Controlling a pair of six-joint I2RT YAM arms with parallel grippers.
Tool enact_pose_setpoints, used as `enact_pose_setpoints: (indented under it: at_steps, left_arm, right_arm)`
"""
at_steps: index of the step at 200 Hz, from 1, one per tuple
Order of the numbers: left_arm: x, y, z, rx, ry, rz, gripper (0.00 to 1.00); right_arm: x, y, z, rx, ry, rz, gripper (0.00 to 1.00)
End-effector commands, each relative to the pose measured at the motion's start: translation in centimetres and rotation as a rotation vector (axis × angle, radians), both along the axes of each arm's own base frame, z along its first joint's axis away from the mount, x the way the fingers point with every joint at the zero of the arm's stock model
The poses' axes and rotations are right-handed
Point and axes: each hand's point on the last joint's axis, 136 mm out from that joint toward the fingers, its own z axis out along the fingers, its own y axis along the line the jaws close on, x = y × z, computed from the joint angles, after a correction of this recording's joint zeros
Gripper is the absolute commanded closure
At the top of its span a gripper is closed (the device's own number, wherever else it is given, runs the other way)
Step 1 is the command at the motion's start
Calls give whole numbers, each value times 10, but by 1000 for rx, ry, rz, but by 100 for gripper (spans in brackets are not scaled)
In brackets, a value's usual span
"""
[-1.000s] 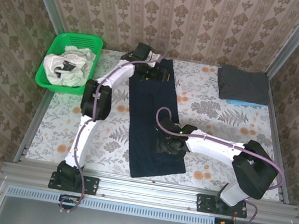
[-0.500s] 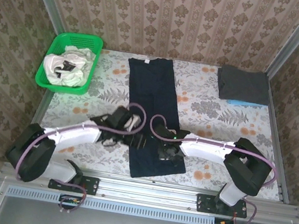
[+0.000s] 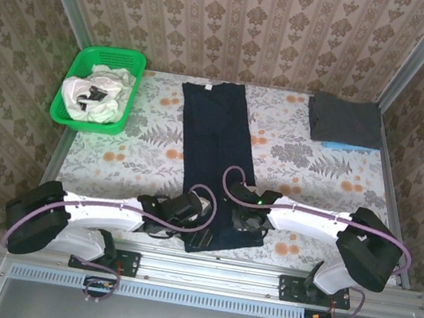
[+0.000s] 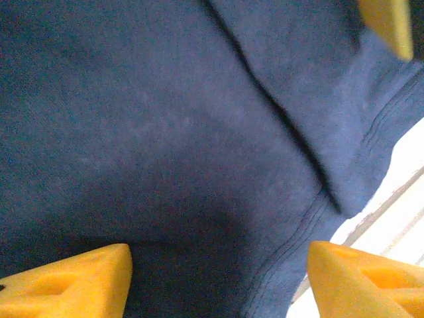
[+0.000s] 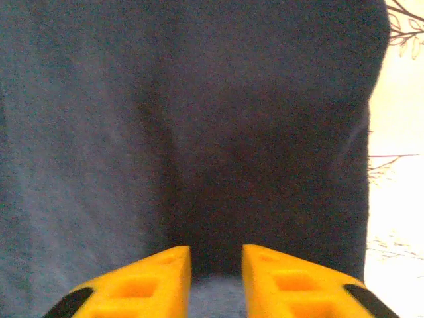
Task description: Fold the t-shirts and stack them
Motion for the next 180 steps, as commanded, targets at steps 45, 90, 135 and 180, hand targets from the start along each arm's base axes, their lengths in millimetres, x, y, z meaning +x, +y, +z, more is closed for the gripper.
enact_pose_setpoints:
  at_steps: [45,90,135,180]
  left_arm:
    - [-13,30,-8,35,12,57,59]
    - [-19,38,-14,47,30,63,45]
    - [-26,43,-16,200,20,5,32]
    - [-23,51,-20,312,-10,-65,68]
  right_arm:
    - [-13,-15,0,27,9,7,46]
    - [-21,-18,-12,-2,56,15,48]
    - [-20,-23,-16,-42,60,-2,50]
    - [-12,-23,-14,-67,41,-33,55]
